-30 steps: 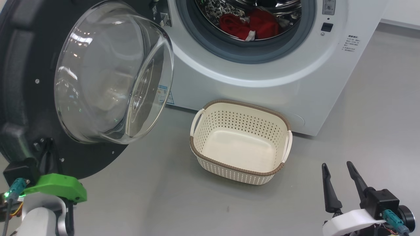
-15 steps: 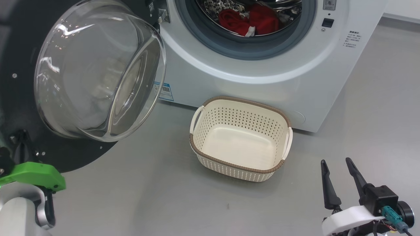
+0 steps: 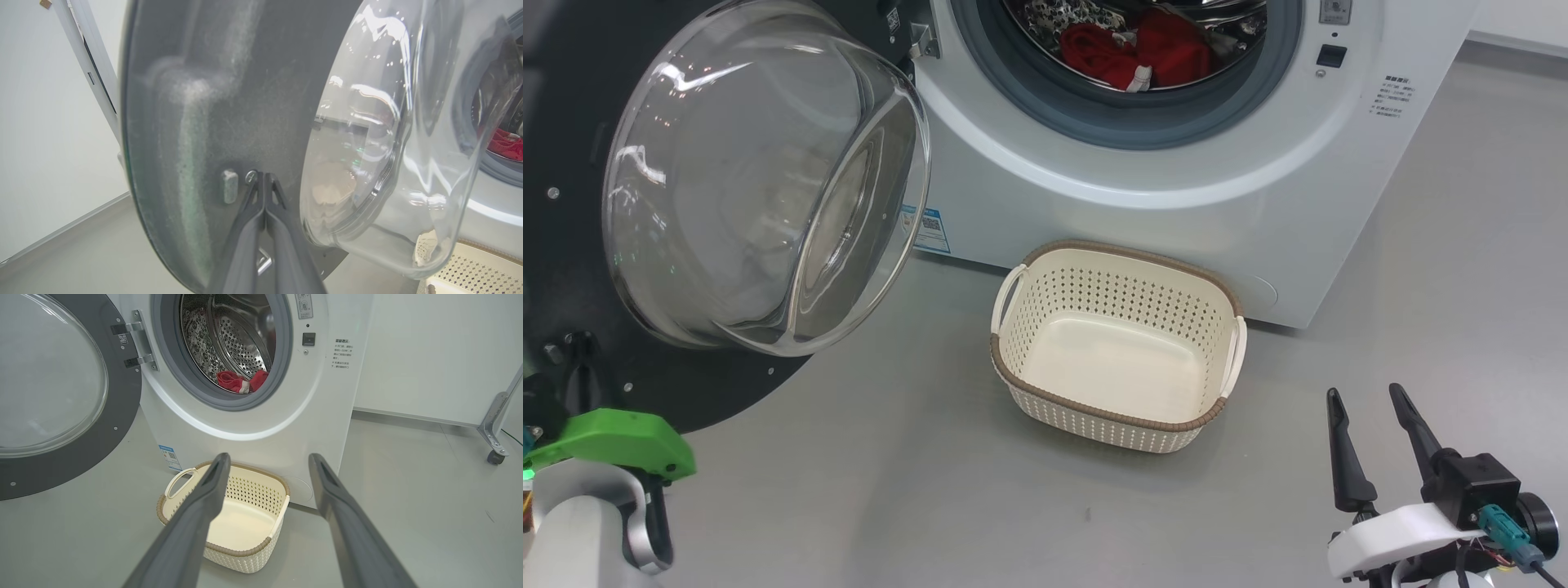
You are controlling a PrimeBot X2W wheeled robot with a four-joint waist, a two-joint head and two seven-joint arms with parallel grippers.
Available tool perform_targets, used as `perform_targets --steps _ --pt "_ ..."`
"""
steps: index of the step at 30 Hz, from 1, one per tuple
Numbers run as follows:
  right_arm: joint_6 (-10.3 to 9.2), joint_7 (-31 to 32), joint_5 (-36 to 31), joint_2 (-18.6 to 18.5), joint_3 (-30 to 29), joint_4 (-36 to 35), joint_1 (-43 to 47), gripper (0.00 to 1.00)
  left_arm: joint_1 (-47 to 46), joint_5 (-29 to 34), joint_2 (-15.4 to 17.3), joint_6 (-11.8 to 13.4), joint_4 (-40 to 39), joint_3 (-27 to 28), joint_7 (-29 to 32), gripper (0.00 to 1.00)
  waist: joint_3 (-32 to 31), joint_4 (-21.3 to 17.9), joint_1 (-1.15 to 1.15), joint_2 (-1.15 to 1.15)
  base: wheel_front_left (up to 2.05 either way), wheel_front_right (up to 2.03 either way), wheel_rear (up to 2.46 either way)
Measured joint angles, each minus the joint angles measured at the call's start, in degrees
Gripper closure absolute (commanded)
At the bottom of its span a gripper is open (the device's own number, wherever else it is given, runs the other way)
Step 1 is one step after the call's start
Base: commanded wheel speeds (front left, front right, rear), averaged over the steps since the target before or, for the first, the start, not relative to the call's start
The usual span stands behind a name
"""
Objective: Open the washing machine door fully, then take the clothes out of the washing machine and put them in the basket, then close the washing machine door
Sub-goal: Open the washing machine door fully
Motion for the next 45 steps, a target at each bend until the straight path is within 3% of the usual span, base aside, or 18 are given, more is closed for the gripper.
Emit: perform_targets --steps 11,33,35,37,38,39,45 --pt "0.41 0.0 -0.58 0.03 -0.23 0.26 -0.04 0.0 3.78 0.51 -2.29 -0.14 -3.97 -1.29 -0.52 1.0 -0.71 -0.08 0.0 0.0 0.0 0.0 0.0" --pt "0.92 0.0 -0.99 0.76 0.92 1.4 0.55 0.0 14.09 4.01 -5.65 -5.6 -12.34 -10.54 -0.62 1.0 -4.08 -4.92 0.0 0.0 0.0 0.0 0.0" --pt "0.92 0.0 -0.99 0.79 1.08 1.48 1.07 0.0 14.54 4.24 -5.72 -5.63 -12.7 -11.35 -0.62 0.7 -4.45 -5.5 0.0 0.0 0.0 0.0 0.0" --pt "0.92 0.0 -0.99 0.83 1.44 1.49 1.2 0.0 15.28 4.43 -5.78 -5.67 -13.21 -11.55 -0.62 0.52 -4.74 -6.16 0.0 0.0 0.0 0.0 0.0" --pt "0.92 0.01 -1.0 0.85 1.58 1.48 1.2 0.0 15.58 4.54 -5.78 -5.67 -13.21 -11.6 -0.62 0.21 -4.83 -6.52 0.0 0.0 0.0 0.0 0.0" --pt "0.92 0.0 -1.0 0.88 1.67 1.45 1.19 0.0 15.86 4.54 -5.78 -5.67 -13.21 -11.61 -0.62 0.0 -4.91 -6.89 0.0 0.0 0.0 0.0 0.0" --pt "0.92 0.0 -1.19 0.96 1.98 0.33 1.18 0.0 16.55 4.54 -5.8 -5.87 -14.14 -11.98 -0.62 0.0 -5.16 -9.24 0.0 0.0 0.0 0.0 0.0"
